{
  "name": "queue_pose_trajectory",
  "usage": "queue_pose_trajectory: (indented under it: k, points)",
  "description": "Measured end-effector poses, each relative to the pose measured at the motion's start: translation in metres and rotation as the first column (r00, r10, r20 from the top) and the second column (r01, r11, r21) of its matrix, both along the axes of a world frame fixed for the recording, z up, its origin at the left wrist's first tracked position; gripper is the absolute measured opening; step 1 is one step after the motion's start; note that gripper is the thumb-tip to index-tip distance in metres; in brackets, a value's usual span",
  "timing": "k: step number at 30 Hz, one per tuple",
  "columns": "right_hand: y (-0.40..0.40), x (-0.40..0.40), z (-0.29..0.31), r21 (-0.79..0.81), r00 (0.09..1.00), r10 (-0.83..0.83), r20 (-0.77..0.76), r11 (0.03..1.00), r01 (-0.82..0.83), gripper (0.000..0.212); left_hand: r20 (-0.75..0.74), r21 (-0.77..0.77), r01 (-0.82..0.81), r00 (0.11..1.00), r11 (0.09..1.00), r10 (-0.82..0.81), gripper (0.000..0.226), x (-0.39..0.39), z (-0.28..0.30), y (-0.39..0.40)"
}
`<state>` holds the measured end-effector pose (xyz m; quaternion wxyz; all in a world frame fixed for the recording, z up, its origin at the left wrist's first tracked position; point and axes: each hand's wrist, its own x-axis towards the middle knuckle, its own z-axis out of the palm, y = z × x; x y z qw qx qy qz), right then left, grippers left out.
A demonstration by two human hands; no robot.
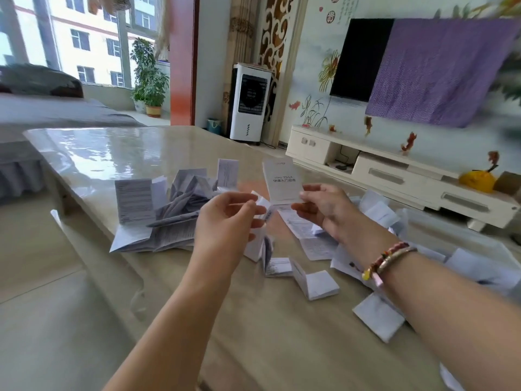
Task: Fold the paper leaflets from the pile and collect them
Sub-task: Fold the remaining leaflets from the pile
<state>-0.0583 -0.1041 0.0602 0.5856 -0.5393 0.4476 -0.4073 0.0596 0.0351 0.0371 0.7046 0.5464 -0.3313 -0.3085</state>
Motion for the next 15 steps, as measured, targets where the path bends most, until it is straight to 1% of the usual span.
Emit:
queue_pose_trajectory:
  k: [1,2,4,5,6,7,8,9,10,11,12,13,15]
  points:
    - [-0.01,0.01,0.0,0.016,1.0,-0.001,0.017,1.0,0.001,0.03,0.006,0.008,0.001,1.0,1.0,-0.002,0.011,0.003,-0.001,0.0]
    - [-0.018,0.018,-0.001,0.021,1.0,0.014,0.022,1.0,-0.015,0.039,0.013,0.019,0.005,1.0,1.0,-0.005,0.011,0.006,-0.002,-0.001]
    - [-0.032,0.029,-0.005,0.008,0.998,0.066,-0.021,0.998,-0.065,0.063,0.028,0.043,0.02,0.999,0.999,-0.022,0.012,0.009,-0.003,0.0]
    - [-0.038,0.032,-0.009,-0.01,0.994,0.076,-0.076,0.997,-0.077,0.071,0.031,0.052,0.027,0.999,0.998,-0.029,0.014,0.01,-0.003,0.0]
    - [-0.042,0.034,-0.013,-0.046,0.986,0.067,-0.152,0.996,-0.075,0.074,0.033,0.058,0.032,0.999,0.998,-0.034,0.015,0.011,-0.003,-0.001]
    - [-0.046,0.034,-0.017,-0.12,0.964,0.034,-0.263,0.99,-0.067,0.072,0.033,0.062,0.036,0.999,0.997,-0.038,0.015,0.011,-0.003,-0.001]
    - [-0.048,0.032,-0.02,-0.227,0.916,-0.027,-0.4,0.971,-0.071,0.065,0.035,0.062,0.037,0.999,0.997,-0.039,0.016,0.011,-0.002,-0.001]
    - [-0.048,0.029,-0.023,-0.338,0.841,-0.102,-0.532,0.936,-0.101,0.056,0.038,0.062,0.039,0.998,0.997,-0.042,0.016,0.01,-0.002,-0.001]
    - [-0.047,0.026,-0.024,-0.421,0.761,-0.165,-0.628,0.894,-0.154,0.048,0.044,0.062,0.042,0.998,0.997,-0.045,0.017,0.009,-0.002,-0.001]
    - [-0.044,0.023,-0.025,-0.458,0.696,-0.197,-0.69,0.864,-0.209,0.044,0.05,0.065,0.047,0.998,0.997,-0.05,0.018,0.007,-0.001,-0.001]
    - [-0.041,0.02,-0.026,-0.462,0.639,-0.205,-0.741,0.847,-0.264,0.044,0.055,0.068,0.051,0.997,0.996,-0.055,0.018,0.006,-0.001,-0.001]
    - [-0.038,0.019,-0.028,-0.437,0.565,-0.203,-0.799,0.843,-0.314,0.05,0.054,0.069,0.055,0.997,0.996,-0.059,0.018,0.004,-0.001,-0.001]
    - [-0.033,0.018,-0.032,-0.353,0.354,-0.212,-0.911,0.846,-0.4,0.069,0.047,0.069,0.06,0.997,0.996,-0.064,0.017,0.002,-0.001,0.0]
